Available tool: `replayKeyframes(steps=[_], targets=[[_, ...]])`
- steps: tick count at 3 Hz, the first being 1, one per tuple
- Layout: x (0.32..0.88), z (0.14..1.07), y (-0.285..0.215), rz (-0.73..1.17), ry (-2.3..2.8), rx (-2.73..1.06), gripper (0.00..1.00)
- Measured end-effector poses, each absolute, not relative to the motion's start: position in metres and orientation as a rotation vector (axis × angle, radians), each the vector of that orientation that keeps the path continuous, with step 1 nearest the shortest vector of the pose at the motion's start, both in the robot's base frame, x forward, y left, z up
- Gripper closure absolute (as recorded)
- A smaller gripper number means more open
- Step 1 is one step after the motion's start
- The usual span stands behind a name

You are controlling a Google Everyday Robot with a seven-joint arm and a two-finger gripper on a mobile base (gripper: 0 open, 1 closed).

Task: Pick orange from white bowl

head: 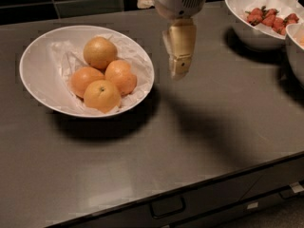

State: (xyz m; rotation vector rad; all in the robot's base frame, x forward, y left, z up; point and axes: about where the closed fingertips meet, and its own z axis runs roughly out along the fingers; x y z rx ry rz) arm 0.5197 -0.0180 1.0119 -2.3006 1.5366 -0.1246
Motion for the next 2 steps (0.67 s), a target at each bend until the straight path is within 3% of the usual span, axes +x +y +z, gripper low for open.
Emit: replayKeyframes(steps=[1, 2], targets=[[0.5387, 1.0107, 0.0223, -0.107, 1.387, -2.382, 0.00], [0.5387, 1.0107, 0.0223, -0.107, 1.387, -2.382, 0.00]])
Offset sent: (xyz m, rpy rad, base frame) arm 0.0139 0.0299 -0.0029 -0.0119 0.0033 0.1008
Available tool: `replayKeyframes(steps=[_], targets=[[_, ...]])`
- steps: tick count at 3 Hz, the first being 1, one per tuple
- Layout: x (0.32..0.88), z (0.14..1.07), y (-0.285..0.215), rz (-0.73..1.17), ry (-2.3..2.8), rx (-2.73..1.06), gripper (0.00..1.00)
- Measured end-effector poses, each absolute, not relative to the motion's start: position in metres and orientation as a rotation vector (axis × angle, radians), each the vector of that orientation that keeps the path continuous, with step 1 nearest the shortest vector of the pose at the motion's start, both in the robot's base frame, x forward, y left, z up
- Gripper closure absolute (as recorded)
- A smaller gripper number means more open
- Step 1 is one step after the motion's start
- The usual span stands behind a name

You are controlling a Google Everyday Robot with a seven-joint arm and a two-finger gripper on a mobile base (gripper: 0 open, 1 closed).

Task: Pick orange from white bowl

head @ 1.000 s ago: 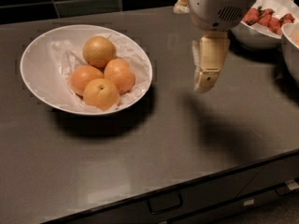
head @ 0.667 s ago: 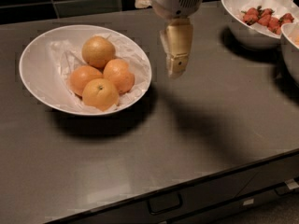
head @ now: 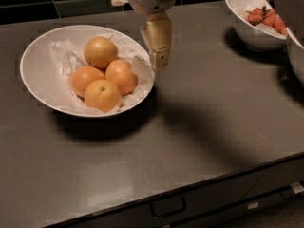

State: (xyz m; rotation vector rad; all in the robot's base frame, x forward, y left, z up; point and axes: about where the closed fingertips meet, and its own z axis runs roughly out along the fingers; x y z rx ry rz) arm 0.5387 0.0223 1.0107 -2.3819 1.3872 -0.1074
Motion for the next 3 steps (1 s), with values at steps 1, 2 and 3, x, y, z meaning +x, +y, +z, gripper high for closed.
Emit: replayKeyframes(steps=[1, 2, 3], targets=[[0.543, 1.005, 0.035, -0.092, 1.340, -2.467, 0.00], [0.574, 0.994, 0.084, -0.075, 1.161, -2.571, 0.00], [0.601, 0.983, 0.136, -0.079, 0.978, -2.613, 0.00]])
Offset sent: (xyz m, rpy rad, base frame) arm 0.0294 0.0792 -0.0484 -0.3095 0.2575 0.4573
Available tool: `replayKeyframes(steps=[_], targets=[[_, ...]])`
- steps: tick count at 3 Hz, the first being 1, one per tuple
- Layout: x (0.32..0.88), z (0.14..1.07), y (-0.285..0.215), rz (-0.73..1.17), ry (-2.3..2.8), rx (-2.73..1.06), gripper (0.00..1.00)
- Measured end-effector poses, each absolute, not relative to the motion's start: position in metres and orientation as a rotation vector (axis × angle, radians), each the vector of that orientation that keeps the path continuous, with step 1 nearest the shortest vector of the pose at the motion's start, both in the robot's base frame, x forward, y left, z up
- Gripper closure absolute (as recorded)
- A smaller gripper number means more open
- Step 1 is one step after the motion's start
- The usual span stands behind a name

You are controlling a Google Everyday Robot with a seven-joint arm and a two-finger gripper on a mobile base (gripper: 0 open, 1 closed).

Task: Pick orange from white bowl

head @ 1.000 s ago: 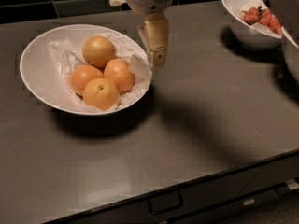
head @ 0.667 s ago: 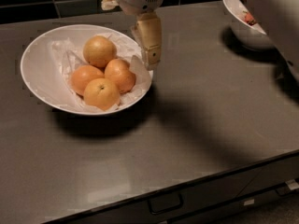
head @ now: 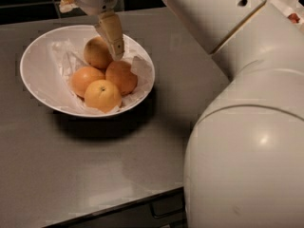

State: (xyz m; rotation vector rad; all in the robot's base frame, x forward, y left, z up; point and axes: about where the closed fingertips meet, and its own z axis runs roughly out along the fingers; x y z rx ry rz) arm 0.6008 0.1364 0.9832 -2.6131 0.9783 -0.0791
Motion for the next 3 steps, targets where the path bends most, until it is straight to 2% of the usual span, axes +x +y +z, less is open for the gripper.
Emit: replayKeyframes(steps=[2, 3], targets=[[0.6100, 0.9836, 0.1476, -0.130, 0.982, -2.592, 0.00], [0.6130, 0.9812, 0.1510, -0.257, 1.047, -2.665, 0.00]])
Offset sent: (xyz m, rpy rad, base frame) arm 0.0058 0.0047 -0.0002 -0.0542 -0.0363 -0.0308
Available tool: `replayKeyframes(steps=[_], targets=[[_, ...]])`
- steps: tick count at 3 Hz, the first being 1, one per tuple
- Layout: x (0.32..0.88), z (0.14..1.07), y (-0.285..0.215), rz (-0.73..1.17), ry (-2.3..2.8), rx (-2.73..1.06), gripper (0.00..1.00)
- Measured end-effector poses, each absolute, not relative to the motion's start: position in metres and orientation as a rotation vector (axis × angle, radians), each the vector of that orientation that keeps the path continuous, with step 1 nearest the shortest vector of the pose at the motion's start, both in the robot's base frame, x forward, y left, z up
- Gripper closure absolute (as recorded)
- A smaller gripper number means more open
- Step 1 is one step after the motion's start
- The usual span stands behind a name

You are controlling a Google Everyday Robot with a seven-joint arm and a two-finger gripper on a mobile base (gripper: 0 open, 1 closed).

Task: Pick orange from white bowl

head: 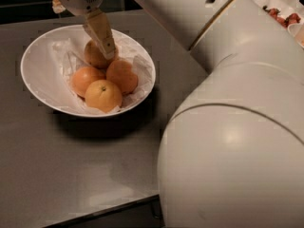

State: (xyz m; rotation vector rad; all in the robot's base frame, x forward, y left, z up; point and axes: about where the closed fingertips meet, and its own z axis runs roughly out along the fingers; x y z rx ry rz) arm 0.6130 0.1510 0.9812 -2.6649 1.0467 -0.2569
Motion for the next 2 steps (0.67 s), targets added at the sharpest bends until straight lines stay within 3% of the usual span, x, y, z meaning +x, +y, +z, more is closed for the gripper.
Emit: replayKeyframes(steps=[1, 2], targets=[[0.622, 0.984, 0.167, -0.439, 1.054, -2.719, 0.00], [0.633, 0.989, 0.182, -0.480, 1.015, -2.666, 0.00]])
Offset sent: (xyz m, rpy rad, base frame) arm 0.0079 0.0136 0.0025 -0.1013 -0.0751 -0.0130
